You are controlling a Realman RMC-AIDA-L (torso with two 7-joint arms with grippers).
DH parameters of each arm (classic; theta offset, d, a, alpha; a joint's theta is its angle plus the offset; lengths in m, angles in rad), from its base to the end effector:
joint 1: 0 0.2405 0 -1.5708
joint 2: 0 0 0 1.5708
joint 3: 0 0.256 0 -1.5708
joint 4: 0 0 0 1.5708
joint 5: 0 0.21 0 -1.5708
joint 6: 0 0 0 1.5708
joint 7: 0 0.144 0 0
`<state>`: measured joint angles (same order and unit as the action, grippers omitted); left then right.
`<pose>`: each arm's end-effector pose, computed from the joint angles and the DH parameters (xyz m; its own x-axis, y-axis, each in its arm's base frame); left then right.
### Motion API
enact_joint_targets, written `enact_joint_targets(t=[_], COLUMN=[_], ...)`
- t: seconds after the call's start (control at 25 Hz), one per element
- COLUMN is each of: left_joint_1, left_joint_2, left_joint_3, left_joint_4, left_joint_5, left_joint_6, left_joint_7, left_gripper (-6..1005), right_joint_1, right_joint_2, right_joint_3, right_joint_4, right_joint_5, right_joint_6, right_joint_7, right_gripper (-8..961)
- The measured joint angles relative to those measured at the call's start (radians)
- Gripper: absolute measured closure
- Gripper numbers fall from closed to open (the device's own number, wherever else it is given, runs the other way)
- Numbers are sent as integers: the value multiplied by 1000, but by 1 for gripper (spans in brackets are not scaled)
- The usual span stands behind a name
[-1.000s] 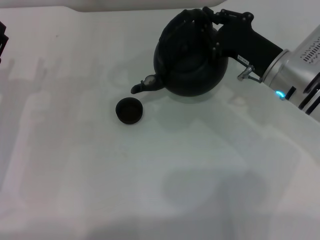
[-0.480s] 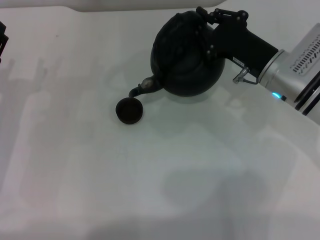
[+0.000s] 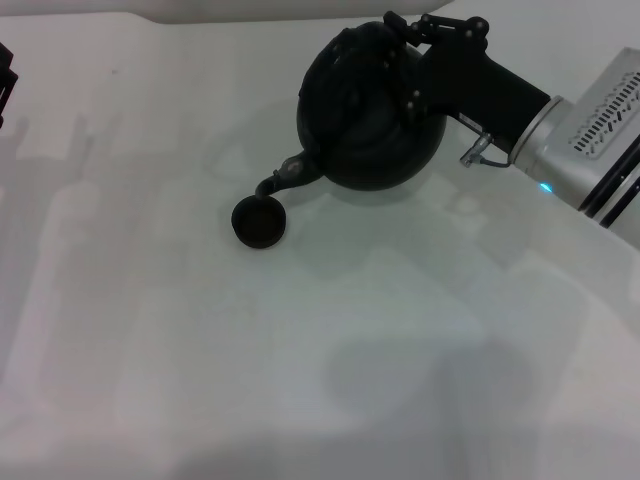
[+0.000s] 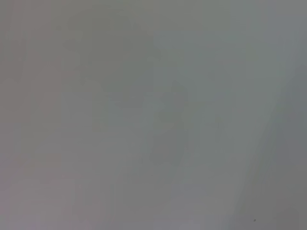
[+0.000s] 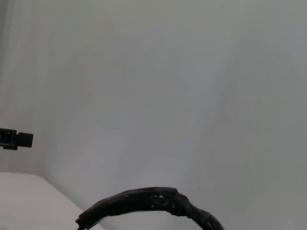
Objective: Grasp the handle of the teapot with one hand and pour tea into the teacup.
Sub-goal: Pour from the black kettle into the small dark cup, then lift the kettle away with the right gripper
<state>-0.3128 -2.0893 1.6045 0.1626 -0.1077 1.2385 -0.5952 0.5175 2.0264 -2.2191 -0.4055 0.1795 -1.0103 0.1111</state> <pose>-0.3531 0.2987 0.0064 0.4214 -0.0327 0.9063 0.8975 -0.1281 -0.4219 0.2288 0.3502 -0.0727 0.8360 0.2177 -0.5036 -0.2578 -0.6544 -0.7108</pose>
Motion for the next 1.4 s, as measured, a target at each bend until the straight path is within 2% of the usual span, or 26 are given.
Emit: enact_joint_targets(t=[1.4], left_joint_1=[0], left_joint_2=[0], left_joint_3=[0], left_joint_4=[0], left_joint_5=[-2], left_joint_6=[-10], left_joint_7=[0], left_gripper=[198], right_joint_1=[1], right_joint_2=[0], right_joint_3=[-28], right_joint_4=[-7], right_joint_5=[5], right_joint_6=[-6], right_joint_7=[-220], right_gripper=[813])
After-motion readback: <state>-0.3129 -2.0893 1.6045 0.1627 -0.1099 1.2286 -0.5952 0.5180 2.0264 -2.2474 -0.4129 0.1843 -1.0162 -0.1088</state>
